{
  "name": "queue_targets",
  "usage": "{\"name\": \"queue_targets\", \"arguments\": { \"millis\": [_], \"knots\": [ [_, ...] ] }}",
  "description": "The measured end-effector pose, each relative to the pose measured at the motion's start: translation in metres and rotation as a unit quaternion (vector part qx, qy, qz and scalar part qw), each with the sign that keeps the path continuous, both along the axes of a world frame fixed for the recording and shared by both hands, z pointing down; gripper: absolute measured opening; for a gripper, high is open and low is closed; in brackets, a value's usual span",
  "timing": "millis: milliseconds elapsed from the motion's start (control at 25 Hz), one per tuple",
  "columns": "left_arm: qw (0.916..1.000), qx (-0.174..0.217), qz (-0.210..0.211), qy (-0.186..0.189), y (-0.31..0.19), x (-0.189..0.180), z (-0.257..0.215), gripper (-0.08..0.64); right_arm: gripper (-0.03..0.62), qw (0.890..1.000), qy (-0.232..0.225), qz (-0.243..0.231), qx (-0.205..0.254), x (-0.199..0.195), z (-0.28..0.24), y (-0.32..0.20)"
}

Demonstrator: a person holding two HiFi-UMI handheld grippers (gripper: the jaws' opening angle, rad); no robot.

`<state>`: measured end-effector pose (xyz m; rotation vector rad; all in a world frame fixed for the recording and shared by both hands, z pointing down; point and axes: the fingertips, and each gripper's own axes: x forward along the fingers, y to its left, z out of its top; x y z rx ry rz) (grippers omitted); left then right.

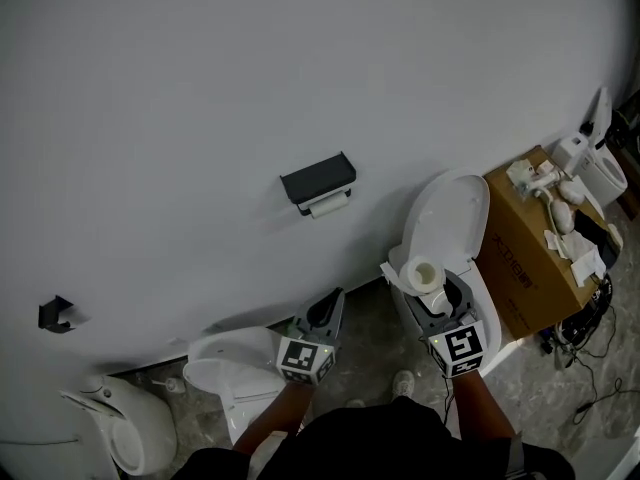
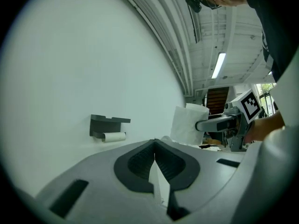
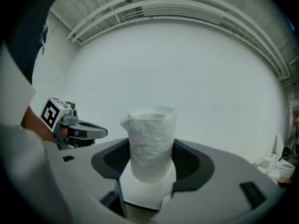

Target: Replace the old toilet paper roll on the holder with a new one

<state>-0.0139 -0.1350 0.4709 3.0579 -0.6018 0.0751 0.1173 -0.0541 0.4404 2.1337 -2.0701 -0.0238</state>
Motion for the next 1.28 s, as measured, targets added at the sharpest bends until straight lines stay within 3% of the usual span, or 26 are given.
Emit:
{"name": "queue_targets", "arguments": {
  "millis": [360,880,1200,1280],
  "knots": [
    [0.9967,0.010,-0.077,-0.026,-0.027,0.011,0.014,0.003,0.268,0.997,-0.030,-0.069,0.007,0.027,-0.003,-0.043],
    [0.9838,0.019,-0.171,-0.049,-0.023,0.019,0.025,0.003,0.268,0.986,-0.023,-0.163,-0.010,0.046,0.019,-0.067],
    [0.9729,0.060,-0.206,-0.086,-0.034,0.026,0.026,0.010,0.268,0.981,-0.031,-0.188,-0.012,0.051,0.030,-0.076],
    [0.9699,0.081,-0.203,-0.107,-0.042,0.031,0.026,0.079,0.268,0.980,-0.034,-0.195,-0.014,0.049,0.033,-0.081]
  ]
}}
